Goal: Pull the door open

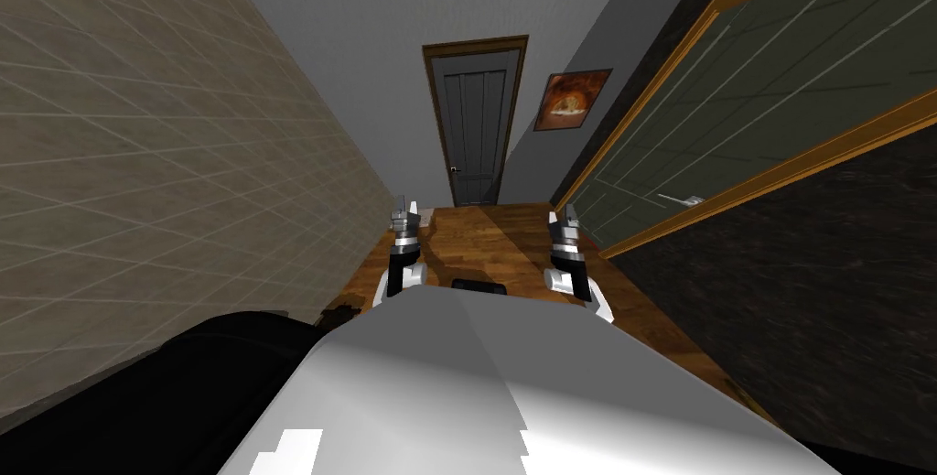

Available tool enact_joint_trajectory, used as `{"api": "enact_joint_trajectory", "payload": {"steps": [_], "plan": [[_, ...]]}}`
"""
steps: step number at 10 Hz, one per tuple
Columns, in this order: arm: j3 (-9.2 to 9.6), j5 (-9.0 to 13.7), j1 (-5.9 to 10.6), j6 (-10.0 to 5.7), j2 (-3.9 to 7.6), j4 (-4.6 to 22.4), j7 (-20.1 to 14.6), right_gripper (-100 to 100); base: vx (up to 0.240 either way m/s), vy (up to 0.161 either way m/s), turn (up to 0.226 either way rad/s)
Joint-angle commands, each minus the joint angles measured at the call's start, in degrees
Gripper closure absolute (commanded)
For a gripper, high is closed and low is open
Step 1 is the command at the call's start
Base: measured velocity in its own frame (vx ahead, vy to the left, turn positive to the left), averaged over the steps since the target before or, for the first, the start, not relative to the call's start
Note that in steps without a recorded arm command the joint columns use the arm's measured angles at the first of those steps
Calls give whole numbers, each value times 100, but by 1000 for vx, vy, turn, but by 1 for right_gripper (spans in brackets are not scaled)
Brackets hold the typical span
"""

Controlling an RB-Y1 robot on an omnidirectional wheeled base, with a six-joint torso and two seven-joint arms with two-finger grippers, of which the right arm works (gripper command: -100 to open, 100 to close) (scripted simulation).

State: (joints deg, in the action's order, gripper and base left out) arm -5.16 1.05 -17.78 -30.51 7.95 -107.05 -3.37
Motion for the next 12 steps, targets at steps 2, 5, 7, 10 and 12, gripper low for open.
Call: {"api": "enact_joint_trajectory", "payload": {"steps": [2, 5, 7, 10, 12], "plan": [[-27, -7, 89, -68, 41, 256, -1, -100, 173, -49, -109], [-45, -26, 207, -132, 69, 555, 14, -100, 146, -48, -112], [-57, -39, 286, -175, 86, 758, 25, -100, 164, -49, -113], [-77, -59, 411, -243, 104, 1076, 41, -100, 213, -2, -103], [-89, -73, 494, -288, 116, 1288, 52, -100, 201, 21, -105]]}}
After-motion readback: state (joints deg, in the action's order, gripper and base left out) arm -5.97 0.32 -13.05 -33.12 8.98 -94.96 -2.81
